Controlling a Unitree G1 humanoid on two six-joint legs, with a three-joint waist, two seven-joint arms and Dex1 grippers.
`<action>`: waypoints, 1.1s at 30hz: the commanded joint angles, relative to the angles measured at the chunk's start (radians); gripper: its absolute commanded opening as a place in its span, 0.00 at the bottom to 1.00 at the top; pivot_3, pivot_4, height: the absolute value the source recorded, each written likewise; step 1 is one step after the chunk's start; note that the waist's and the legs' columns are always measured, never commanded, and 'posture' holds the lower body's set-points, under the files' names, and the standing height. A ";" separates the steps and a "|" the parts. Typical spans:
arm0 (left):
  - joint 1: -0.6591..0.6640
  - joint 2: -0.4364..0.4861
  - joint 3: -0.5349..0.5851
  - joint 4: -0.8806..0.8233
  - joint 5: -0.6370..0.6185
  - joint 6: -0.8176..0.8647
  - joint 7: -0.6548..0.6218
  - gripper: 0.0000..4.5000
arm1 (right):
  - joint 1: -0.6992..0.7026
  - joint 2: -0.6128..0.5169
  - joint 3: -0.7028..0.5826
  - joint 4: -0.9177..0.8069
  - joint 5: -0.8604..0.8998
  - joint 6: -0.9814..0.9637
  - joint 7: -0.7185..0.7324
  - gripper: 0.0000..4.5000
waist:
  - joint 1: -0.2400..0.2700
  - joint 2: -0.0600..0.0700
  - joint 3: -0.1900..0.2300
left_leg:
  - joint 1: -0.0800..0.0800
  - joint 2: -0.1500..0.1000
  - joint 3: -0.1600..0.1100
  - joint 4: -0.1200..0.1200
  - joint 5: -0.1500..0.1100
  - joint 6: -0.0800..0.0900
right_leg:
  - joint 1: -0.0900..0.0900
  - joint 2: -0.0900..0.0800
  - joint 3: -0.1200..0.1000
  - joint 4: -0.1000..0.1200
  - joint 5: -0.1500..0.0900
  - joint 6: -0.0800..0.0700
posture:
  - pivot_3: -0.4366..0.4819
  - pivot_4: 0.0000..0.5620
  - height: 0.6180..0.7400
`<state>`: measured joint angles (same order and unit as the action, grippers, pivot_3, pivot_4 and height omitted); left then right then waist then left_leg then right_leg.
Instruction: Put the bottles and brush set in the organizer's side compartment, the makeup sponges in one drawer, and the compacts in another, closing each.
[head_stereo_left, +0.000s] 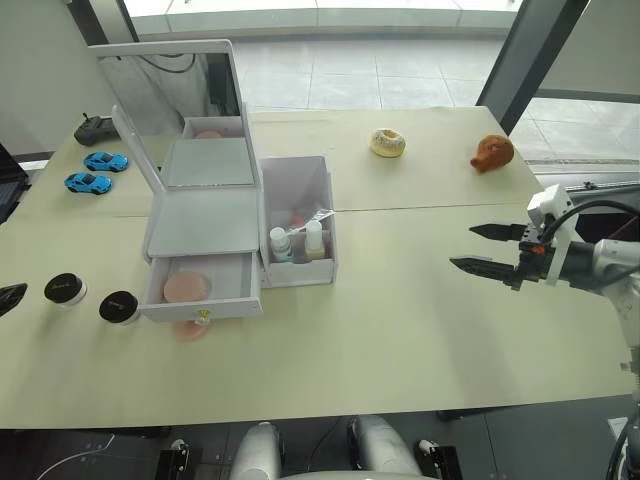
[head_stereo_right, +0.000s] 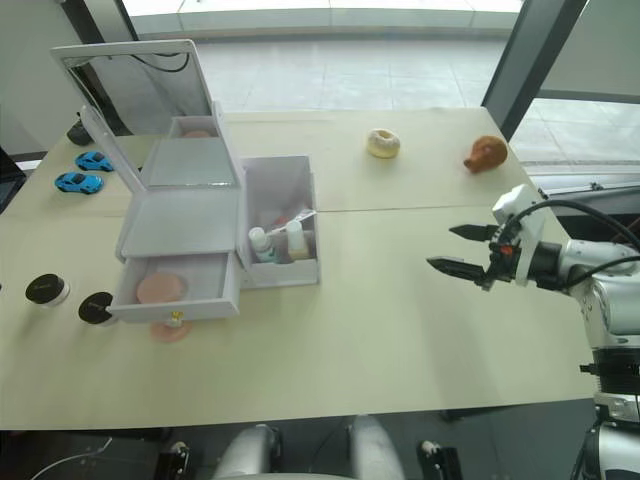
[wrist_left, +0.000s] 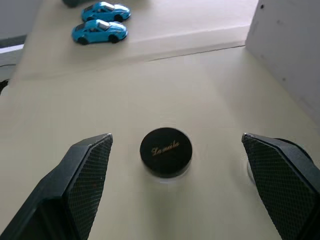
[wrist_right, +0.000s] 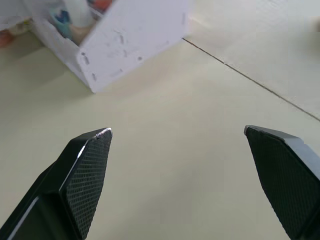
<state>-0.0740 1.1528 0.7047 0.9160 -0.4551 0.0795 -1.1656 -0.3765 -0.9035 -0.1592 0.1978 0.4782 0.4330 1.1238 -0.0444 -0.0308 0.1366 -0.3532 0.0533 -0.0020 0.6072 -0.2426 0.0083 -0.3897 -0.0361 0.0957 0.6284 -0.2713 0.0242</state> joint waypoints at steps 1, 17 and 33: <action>0.029 0.006 0.051 0.007 -0.012 -0.059 0.011 0.99 | -0.001 0.006 -0.074 0.088 -0.027 -0.102 -0.027 1.00 | 0.000 0.000 0.000 | 0.000 0.000 0.000 0.000 0.000 0.000 | 0.000 -0.001 0.000 0.000 0.000 0.000 | 0.48 0.27 1.00; 0.412 -0.202 0.173 -0.844 -0.153 0.282 0.048 0.99 | -0.323 0.025 0.153 -0.306 0.180 0.316 0.153 1.00 | -0.025 0.005 0.000 | 0.000 0.005 0.001 -0.001 0.000 0.000 | 0.001 0.001 0.000 0.001 0.000 0.000 | 0.48 0.27 1.00; 0.708 -0.601 0.083 -1.269 -0.080 0.298 0.279 0.99 | -0.585 0.064 0.242 -0.446 0.275 0.481 0.218 1.00 | 0.004 0.000 -0.003 | -0.001 0.007 0.005 0.000 0.000 -0.001 | -0.004 -0.007 -0.004 -0.004 -0.004 -0.009 | 0.48 0.27 1.00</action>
<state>0.6518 0.5556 0.8136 -0.3064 -0.5467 0.3757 -0.9383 -0.9615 -0.8197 0.1167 -0.2234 0.7386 0.9111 1.3425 -0.0403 -0.0304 0.1340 -0.3540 0.0597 0.0027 0.6069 -0.2430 0.0076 -0.3937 -0.0426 0.0917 0.6246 -0.2754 0.0149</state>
